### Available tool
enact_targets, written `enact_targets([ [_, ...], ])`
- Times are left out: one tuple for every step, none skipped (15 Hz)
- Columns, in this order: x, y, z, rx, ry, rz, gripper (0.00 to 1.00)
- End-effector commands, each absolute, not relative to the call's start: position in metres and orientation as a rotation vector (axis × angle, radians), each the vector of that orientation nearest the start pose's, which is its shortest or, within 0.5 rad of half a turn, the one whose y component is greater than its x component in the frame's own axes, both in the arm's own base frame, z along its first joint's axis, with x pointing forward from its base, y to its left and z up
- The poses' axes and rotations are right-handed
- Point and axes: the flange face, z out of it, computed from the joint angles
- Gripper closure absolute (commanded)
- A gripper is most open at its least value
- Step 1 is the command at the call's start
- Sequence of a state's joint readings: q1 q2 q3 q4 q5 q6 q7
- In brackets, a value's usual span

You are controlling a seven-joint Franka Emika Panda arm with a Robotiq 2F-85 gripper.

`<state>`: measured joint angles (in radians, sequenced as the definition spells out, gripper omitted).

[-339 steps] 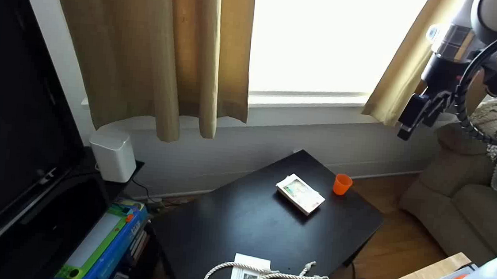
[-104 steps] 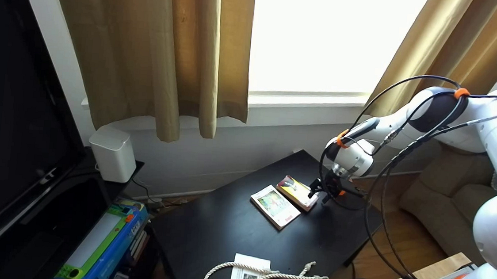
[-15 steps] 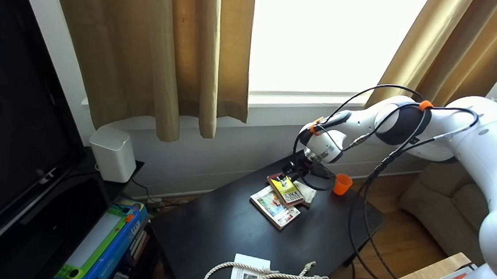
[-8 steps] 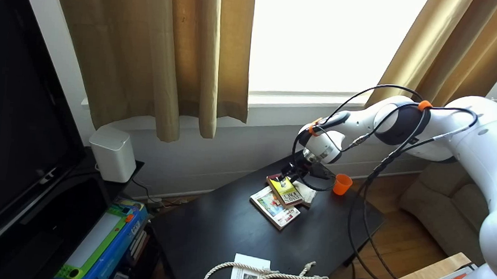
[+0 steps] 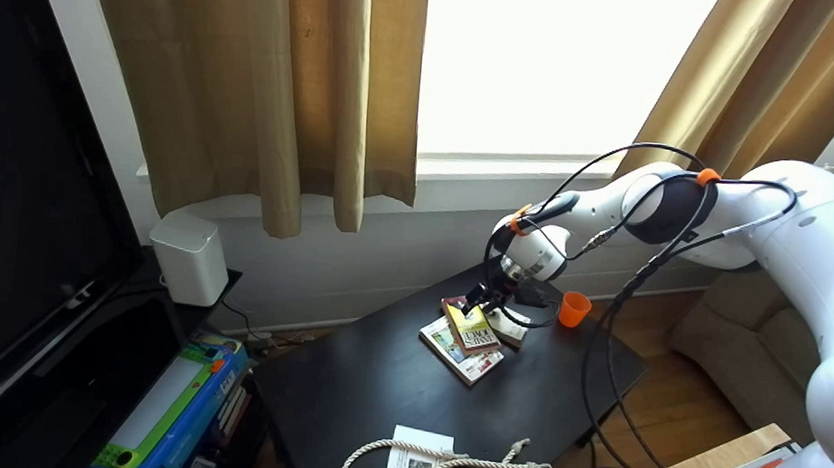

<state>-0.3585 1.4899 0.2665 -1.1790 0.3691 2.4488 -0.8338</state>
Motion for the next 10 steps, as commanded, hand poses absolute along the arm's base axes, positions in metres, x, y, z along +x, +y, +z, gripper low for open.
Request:
enact_targets([
  [0.629,-0.082,-0.143,-2.607,-0.332,-0.001,0.00],
  [0.628,-0.081,-0.143,-2.608,-0.339,0.006,0.00],
  [0.627,-0.080,-0.144,-2.609,-0.347,0.015,0.00],
  [0.626,-0.078,-0.145,-2.609,-0.358,0.021,0.00],
  [0.626,-0.077,-0.145,-2.610,-0.367,0.025,0.00],
  [0.626,-0.076,-0.145,-2.612,-0.375,0.029,0.00],
  [0.626,-0.075,-0.145,-2.612,-0.382,0.034,0.00],
  [0.626,-0.074,-0.145,-2.611,-0.388,0.041,0.00],
  [0.625,-0.073,-0.146,-2.611,-0.397,0.045,0.00],
  [0.625,-0.071,-0.146,-2.608,-0.405,0.050,0.01],
])
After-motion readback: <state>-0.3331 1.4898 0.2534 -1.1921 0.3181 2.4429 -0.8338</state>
